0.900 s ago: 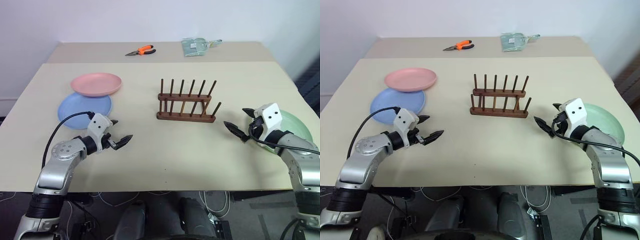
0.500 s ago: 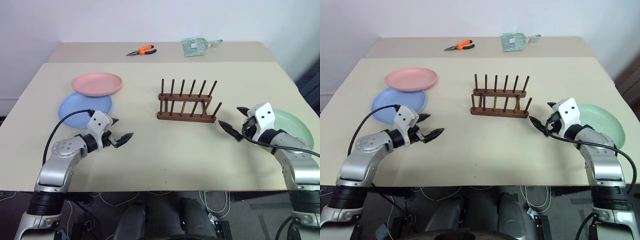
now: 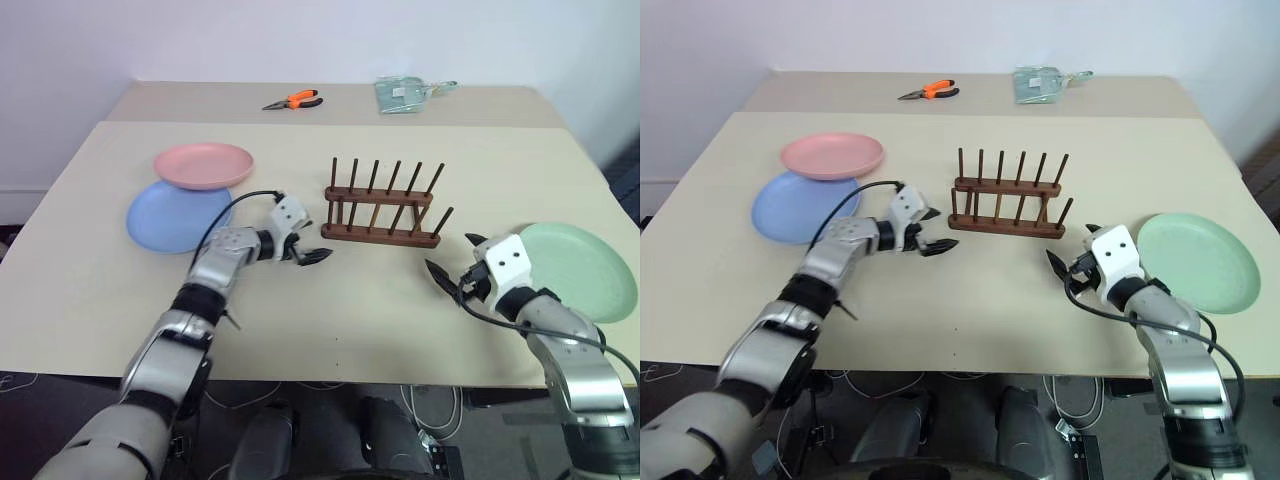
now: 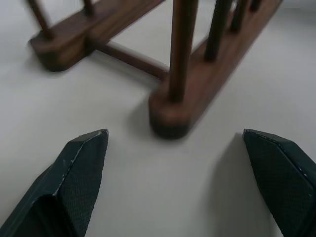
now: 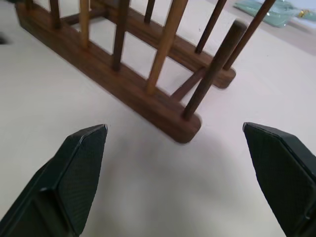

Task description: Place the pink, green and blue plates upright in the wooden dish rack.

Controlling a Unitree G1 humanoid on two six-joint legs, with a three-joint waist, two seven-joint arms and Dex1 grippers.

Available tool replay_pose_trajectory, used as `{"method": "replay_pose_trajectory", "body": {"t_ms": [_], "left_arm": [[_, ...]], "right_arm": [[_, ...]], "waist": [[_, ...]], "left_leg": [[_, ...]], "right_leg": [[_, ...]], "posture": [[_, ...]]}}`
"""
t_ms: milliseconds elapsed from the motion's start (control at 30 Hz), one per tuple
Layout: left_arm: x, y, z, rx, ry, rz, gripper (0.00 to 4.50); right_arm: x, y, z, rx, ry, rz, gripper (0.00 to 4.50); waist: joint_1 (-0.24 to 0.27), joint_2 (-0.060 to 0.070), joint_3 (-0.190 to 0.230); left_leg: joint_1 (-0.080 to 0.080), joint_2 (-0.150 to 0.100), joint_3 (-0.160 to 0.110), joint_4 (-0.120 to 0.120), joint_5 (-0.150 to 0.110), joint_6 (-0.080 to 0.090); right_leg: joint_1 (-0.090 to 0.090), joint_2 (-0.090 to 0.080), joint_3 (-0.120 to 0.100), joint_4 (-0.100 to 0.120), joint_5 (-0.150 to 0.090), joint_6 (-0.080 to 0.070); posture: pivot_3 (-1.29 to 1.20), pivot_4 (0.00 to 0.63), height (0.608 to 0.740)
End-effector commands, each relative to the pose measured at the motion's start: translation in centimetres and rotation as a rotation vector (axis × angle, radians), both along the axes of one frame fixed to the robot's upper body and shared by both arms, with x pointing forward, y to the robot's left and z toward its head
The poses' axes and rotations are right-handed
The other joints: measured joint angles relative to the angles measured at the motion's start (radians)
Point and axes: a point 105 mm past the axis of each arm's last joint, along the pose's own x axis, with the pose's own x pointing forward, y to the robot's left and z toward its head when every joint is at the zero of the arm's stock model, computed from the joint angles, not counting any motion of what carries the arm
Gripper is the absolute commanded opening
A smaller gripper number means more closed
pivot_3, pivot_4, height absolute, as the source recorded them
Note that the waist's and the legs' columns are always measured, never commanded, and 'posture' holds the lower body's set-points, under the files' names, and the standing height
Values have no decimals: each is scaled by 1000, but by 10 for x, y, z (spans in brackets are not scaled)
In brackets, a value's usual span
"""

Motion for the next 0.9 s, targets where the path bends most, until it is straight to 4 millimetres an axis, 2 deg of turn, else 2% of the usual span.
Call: {"method": "replay_pose_trajectory", "body": {"t_ms": [33, 133, 200, 300, 500, 633, 833, 867, 900], "left_arm": [[-1, -10, -8, -1, 10, -26, 3172], [-2, -18, -10, -17, 12, -38, 1568], [-6, -19, -11, -9, -6, -65, 797], [-19, -18, -10, -11, -42, -164, 777], [-67, -6, -3, -2, -58, -413, 777], [-77, 3, 2, 5, -19, -440, 777], [-69, 21, -8, 104, -4, -353, 3693], [-68, 24, -9, 121, -3, -337, 3693], [-67, 29, -11, 137, -2, -323, 3724]], "right_arm": [[-8, 2, 18, -11, -65, -24, 4500], [-9, -1, 18, -29, -60, -36, 4500], [-12, -3, 19, -46, -47, -21, 4500], [-19, -2, 18, -71, 2, 41, 4500], [-28, -16, 14, -109, 80, 77, 4500], [-31, -25, 11, -123, 103, 69, 4500], [-32, -33, 7, -148, 127, 64, 4500], [-33, -33, 6, -149, 136, 71, 4500], [-35, -31, 5, -151, 147, 81, 4252]], "waist": [[-3, 0, 0], [-3, 0, 0], [-3, 0, -1], [-4, 0, -1], [-7, 1, -1], [-3, 1, -1], [-1, 0, -1], [-1, 0, -1], [-1, 0, -1]], "left_leg": [[0, 0, 0, 0, 0, 0], [1, 0, 0, 0, 0, 0], [1, 0, 0, 0, 0, 0], [1, 0, 0, 0, 0, 0], [1, 1, 0, -1, 0, 0], [1, 1, 0, 0, 0, 0], [1, 1, 0, 0, 0, 1], [1, 1, -1, 0, 0, 1], [1, 1, 0, 0, 0, 1]], "right_leg": [[0, 0, 0, 0, 0, 1], [0, 0, 0, 1, -1, 2], [0, 0, 0, 1, -1, 2], [0, 0, 0, 1, -1, 2], [0, 0, 0, 1, 0, 0], [0, 0, 0, 1, 0, -1], [1, 0, 0, 1, 0, 0], [1, 0, 0, 1, 0, -1], [1, 0, 0, 1, 0, -1]], "posture": [[0, 150, 740], [0, 150, 740], [0, 150, 740], [0, 150, 740], [0, 150, 740], [0, 150, 740], [0, 150, 740], [0, 150, 740], [0, 150, 740]]}}
